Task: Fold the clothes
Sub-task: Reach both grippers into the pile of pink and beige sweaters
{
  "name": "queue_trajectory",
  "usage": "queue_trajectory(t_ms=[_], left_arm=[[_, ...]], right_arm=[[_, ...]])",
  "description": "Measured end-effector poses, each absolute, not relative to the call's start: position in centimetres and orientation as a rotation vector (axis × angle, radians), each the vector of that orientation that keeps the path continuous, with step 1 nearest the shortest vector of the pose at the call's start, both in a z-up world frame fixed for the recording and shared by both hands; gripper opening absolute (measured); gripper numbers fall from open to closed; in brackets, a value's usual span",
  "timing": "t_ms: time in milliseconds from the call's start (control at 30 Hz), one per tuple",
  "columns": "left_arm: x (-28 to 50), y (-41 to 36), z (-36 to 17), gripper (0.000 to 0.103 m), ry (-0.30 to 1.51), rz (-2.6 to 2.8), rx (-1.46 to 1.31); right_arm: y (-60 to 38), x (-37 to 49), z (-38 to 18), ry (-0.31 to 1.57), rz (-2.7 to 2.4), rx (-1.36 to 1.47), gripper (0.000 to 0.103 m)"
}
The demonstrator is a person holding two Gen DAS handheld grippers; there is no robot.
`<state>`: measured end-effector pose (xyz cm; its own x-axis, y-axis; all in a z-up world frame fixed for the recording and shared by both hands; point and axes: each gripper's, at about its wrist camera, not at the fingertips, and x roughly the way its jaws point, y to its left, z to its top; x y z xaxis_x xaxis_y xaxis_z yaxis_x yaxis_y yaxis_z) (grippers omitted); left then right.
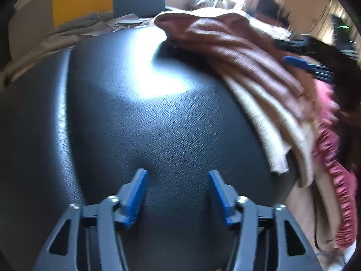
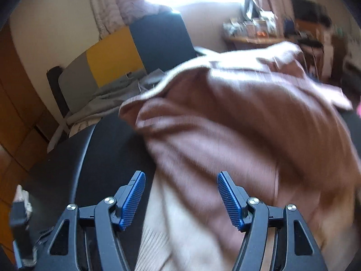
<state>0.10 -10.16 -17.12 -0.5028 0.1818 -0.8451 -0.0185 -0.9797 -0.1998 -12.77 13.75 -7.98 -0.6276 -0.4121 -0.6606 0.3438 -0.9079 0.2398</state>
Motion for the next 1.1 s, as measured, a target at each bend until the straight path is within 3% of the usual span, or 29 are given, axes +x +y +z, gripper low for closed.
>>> queue_trajectory(t_ms=[167, 233, 367, 467, 600, 667, 967, 1000, 1033, 1067, 1100], left_arm=[[-1.9, -10.3, -16.0, 0.061, -0.334, 2.559, -1.540], [-4.0, -11.4, -15.3, 0.059, -0.405, 2.513, -1.543], [-8.9, -10.6, -11.4, 0.055, -0.255, 2.606, -1.410], [-14.5, -7.6, -7.6, 0.055, 0.129, 2.740, -1.230], [-19.6, -5.9, -4.8, 0.055, 0.378, 2.686, -1.144], [-22.0, -4.7, -4.8, 0.055, 0.409, 2.635, -1.154], [-31.2, 1.6, -6.8, 0.056, 0.574, 2.540, -1.175], [-31.9, 1.8, -7.2, 0.054, 0.583, 2.546, -1.179], [-32.4, 1.9, -7.4, 0.042, 0.572, 2.548, -1.181], [-32.9, 1.7, -7.7, 0.020, 0.542, 2.550, -1.194], [-33.4, 1.4, -7.8, 0.017, 0.491, 2.551, -1.224]], right_arm=[[12.7, -18.6, -9.2, -0.023, -2.522, 1.117, 0.083], [12.8, -20.4, -10.9, -0.069, -2.490, 1.234, 0.085], [13.5, -17.6, -12.7, -0.160, -2.403, 1.241, 0.092], [14.0, -14.7, -13.8, -0.217, -2.340, 1.209, 0.099], [13.8, -10.0, -14.9, -0.035, -2.398, 1.037, 0.099], [13.9, -8.1, -15.2, 0.004, -2.408, 1.010, 0.101], [18.0, -3.0, -16.2, -0.150, -2.364, 0.928, 0.103], [18.4, -2.1, -16.4, -0.154, -2.364, 0.924, 0.103], [18.9, -0.8, -16.4, -0.157, -2.364, 0.920, 0.103], [19.4, 0.5, -16.5, -0.159, -2.363, 0.917, 0.103], [19.9, 1.8, -16.6, -0.161, -2.363, 0.913, 0.103]])
